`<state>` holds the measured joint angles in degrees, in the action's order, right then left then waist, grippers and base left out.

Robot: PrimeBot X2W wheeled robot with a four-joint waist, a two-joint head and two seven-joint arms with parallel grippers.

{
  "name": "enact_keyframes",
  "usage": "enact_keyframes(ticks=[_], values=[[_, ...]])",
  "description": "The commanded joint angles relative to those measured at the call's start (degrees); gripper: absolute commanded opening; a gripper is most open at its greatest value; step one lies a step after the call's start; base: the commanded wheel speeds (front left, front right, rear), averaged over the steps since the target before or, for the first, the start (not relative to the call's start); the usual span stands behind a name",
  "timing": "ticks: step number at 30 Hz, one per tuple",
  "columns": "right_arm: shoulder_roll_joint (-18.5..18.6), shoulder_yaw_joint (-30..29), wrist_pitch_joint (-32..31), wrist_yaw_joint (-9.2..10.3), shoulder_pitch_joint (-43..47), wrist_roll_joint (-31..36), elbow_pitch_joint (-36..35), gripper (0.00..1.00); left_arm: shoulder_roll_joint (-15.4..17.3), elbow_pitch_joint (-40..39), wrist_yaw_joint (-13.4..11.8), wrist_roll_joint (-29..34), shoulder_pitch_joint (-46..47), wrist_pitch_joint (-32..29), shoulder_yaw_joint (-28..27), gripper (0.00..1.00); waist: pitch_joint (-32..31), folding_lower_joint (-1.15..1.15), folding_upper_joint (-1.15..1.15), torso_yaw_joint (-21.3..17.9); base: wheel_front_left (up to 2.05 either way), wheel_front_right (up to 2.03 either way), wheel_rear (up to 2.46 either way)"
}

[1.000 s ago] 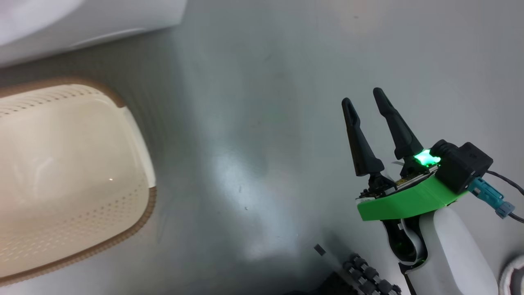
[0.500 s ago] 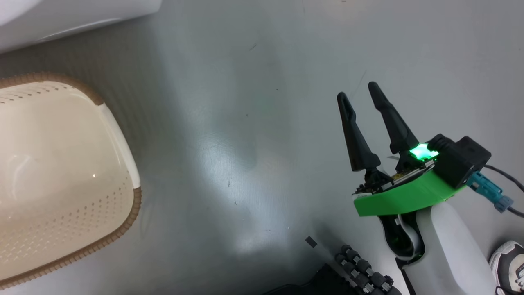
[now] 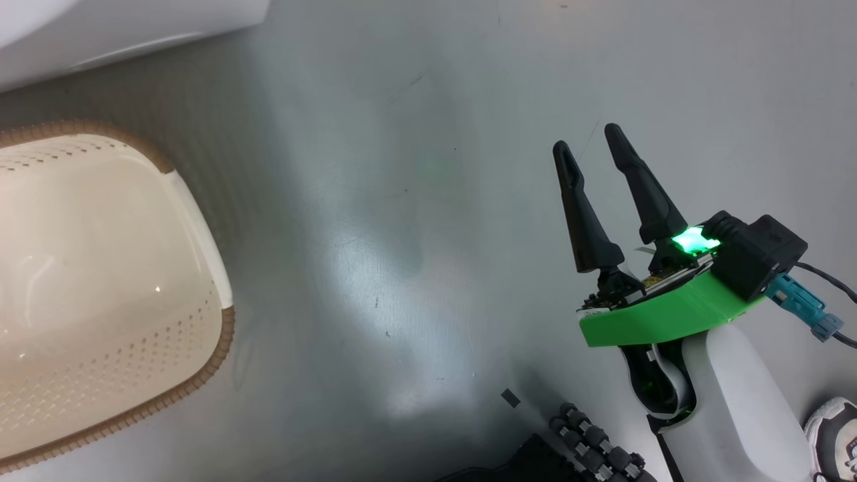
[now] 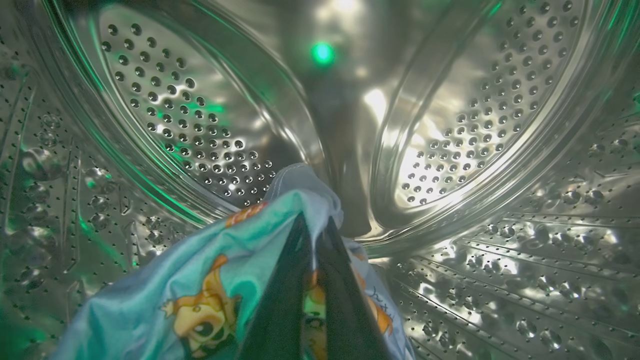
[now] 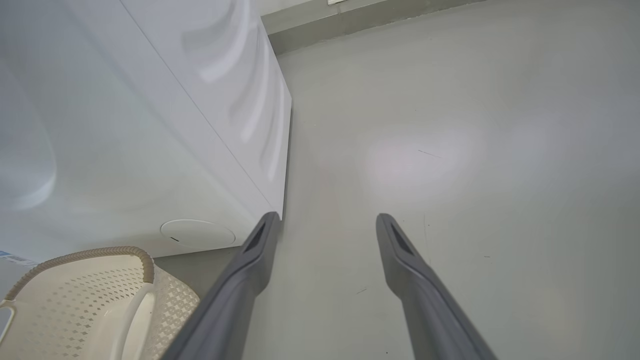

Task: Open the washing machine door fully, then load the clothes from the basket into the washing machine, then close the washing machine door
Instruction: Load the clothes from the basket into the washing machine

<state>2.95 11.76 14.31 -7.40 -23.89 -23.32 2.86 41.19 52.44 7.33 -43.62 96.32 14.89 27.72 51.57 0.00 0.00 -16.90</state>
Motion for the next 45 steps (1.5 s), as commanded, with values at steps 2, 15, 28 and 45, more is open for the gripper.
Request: enact_keyframes(ticks=[2,15,28,45], values=[[-0.1,0.7,0.7,-0.09,1.5,0.4,-0.8,1.0,3.2,-0.1,0.2,-0.5,0.4,0.1,0.4,1.0,-0.4,0.0,0.0,0.0,0.0,0.0,0.0],[-0.1,-1.5,0.7,-0.09,1.1,2.8,-0.1,1.0,1.4,-1.0,0.2,-4.0,-4.9,0.1,2.4,1.0,-3.7,0.0,0.0,3.6,0.0,0.0,0.0],[-0.1,-3.1,0.7,-0.09,1.1,6.3,1.2,1.0,-3.7,-10.0,0.2,0.2,-21.0,0.1,-5.6,1.0,-8.2,0.0,0.0,10.3,0.0,0.0,0.0],[-0.1,-4.5,0.7,-0.09,2.5,9.4,3.9,1.0,-8.9,-30.0,0.2,6.1,-47.7,0.1,-14.0,1.0,-14.4,0.0,0.0,17.1,0.0,0.0,0.0]])
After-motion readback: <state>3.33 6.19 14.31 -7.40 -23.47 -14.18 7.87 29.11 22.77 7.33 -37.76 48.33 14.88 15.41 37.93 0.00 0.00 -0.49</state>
